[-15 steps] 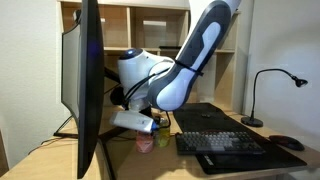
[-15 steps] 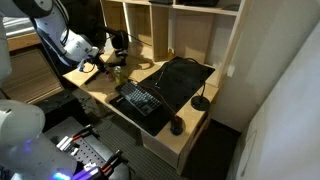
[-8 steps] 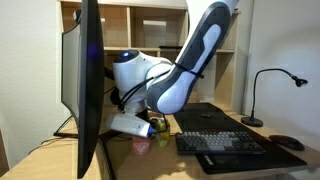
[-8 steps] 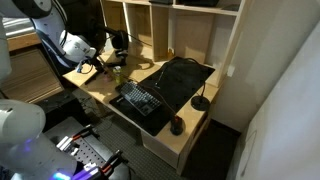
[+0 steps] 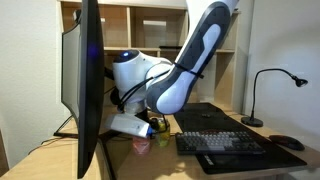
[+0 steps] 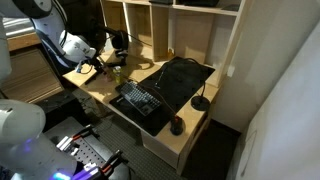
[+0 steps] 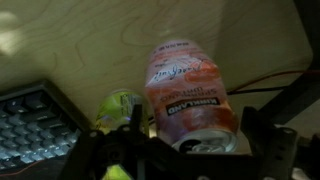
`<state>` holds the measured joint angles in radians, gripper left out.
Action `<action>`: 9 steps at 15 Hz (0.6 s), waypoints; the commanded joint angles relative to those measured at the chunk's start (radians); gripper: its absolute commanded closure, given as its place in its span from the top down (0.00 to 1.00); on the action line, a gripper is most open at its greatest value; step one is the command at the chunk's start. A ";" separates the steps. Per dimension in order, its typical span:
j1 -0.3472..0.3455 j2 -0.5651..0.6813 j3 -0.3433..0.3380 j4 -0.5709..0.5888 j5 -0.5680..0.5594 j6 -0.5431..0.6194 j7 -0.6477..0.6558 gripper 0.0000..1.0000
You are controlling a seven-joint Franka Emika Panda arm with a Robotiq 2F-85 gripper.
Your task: Put the pink can next to the yellow one
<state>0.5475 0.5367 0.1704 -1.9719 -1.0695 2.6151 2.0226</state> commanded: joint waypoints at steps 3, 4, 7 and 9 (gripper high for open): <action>-0.011 -0.038 0.027 -0.040 0.043 -0.016 -0.012 1.00; -0.010 -0.044 0.029 -0.046 0.056 -0.028 -0.009 1.00; -0.002 -0.010 0.018 -0.009 0.041 -0.012 -0.004 1.00; -0.002 -0.010 0.019 -0.009 0.042 -0.015 -0.004 1.00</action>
